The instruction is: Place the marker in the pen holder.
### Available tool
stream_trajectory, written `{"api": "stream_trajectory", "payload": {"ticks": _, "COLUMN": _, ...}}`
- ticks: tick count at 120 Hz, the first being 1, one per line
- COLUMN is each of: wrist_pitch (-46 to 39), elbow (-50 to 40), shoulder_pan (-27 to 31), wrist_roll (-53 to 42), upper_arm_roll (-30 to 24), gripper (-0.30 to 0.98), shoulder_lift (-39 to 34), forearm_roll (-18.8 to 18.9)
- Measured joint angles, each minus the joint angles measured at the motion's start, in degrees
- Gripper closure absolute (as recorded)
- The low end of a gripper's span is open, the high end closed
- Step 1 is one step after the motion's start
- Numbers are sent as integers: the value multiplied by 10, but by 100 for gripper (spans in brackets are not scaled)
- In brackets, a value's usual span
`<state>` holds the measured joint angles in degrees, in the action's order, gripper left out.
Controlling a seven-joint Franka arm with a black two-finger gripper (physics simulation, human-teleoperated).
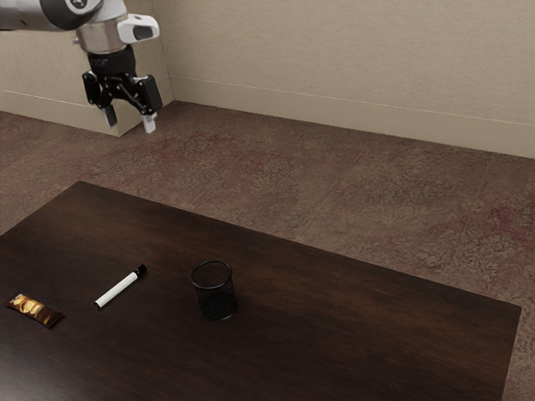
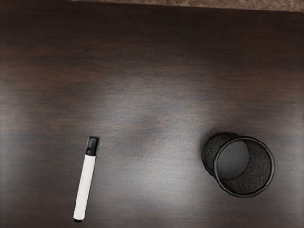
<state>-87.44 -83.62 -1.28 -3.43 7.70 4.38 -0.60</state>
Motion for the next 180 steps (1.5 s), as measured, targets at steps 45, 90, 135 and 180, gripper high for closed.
{"api": "stream_trajectory", "payload": {"ticks": 45, "wrist_pitch": -10, "elbow": -44, "shoulder_pan": -4, "wrist_roll": -6, "upper_arm_roll": 0, "gripper": 0, "shoulder_lift": -24, "forearm_roll": 9}}
{"api": "stream_trajectory", "payload": {"ticks": 90, "wrist_pitch": -264, "elbow": -459, "shoulder_pan": 0, "wrist_roll": -5, "upper_arm_roll": 39, "gripper": 0, "shoulder_lift": -109, "forearm_roll": 41}}
{"api": "stream_trajectory", "payload": {"ticks": 135, "wrist_pitch": -496, "elbow": -540, "shoulder_pan": 4, "wrist_roll": -122, "upper_arm_roll": 75, "gripper": 0, "shoulder_lift": -34, "forearm_roll": 47}}
{"api": "stream_trajectory", "payload": {"ticks": 180, "wrist_pitch": -523, "elbow": -464, "shoulder_pan": 1, "wrist_roll": -219, "upper_arm_roll": 96, "gripper": 0, "shoulder_lift": 73, "forearm_roll": -11}}
